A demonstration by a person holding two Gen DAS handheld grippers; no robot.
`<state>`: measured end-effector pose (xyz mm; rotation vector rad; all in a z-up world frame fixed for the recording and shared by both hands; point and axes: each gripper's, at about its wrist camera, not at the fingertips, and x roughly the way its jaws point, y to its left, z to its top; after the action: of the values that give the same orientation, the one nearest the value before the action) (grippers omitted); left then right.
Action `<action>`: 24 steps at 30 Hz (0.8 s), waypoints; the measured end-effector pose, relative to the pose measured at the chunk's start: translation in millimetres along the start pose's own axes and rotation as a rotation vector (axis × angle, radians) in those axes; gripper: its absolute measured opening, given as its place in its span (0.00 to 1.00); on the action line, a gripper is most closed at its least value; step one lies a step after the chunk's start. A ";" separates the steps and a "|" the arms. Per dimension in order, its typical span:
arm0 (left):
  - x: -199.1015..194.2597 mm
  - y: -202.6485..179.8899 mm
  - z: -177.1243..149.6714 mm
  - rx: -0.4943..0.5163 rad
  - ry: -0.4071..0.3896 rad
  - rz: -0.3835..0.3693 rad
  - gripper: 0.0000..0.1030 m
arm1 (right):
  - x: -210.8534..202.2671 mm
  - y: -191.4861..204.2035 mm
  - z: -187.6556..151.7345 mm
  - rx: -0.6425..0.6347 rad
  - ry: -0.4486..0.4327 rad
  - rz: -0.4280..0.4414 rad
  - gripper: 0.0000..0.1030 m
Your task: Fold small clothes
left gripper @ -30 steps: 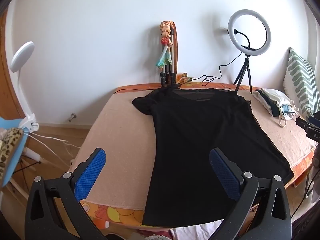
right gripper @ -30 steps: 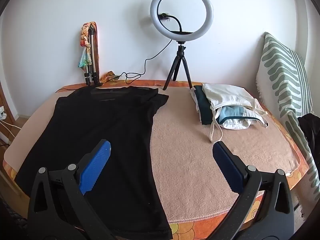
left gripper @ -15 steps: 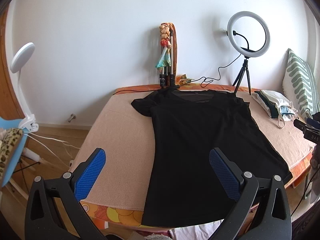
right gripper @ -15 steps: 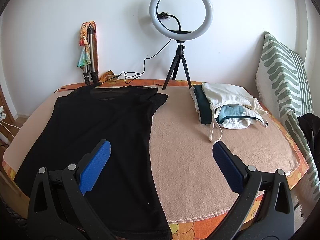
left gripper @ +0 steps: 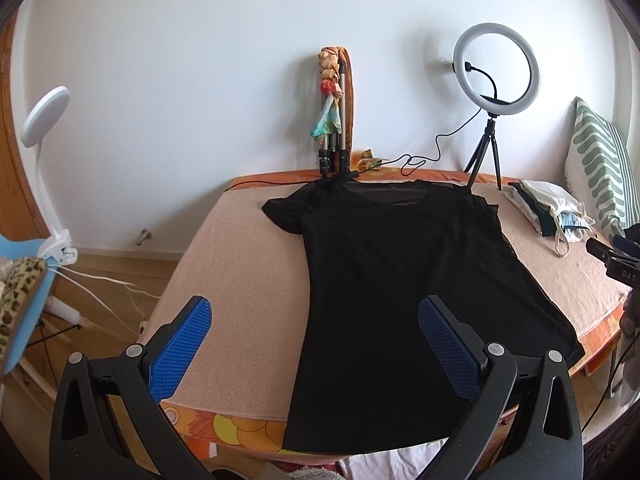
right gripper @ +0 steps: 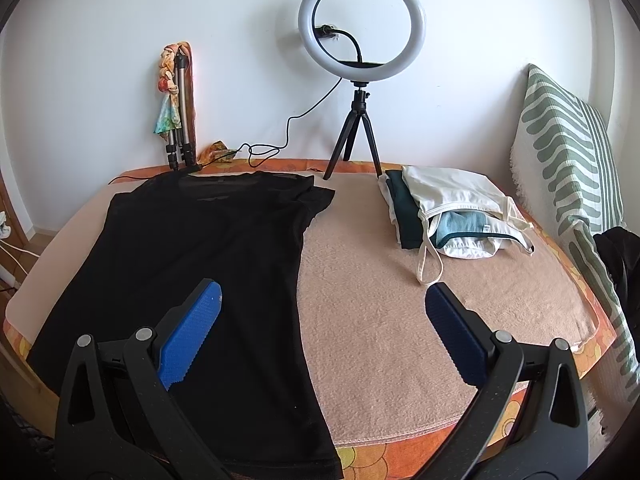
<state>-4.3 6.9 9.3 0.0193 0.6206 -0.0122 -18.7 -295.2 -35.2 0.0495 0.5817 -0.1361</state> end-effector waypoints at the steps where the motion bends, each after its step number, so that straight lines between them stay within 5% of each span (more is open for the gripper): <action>1: -0.2 -0.1 0.0 -0.001 0.000 0.000 1.00 | -0.7 -0.1 0.4 -0.002 0.000 0.000 1.00; 24: -1.1 -1.0 0.9 0.000 -0.001 -0.001 1.00 | -1.2 -0.1 0.4 -0.004 0.000 -0.001 1.00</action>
<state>-4.6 5.9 10.7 0.0195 0.6191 -0.0128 -19.4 -295.2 -34.2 0.0457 0.5823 -0.1356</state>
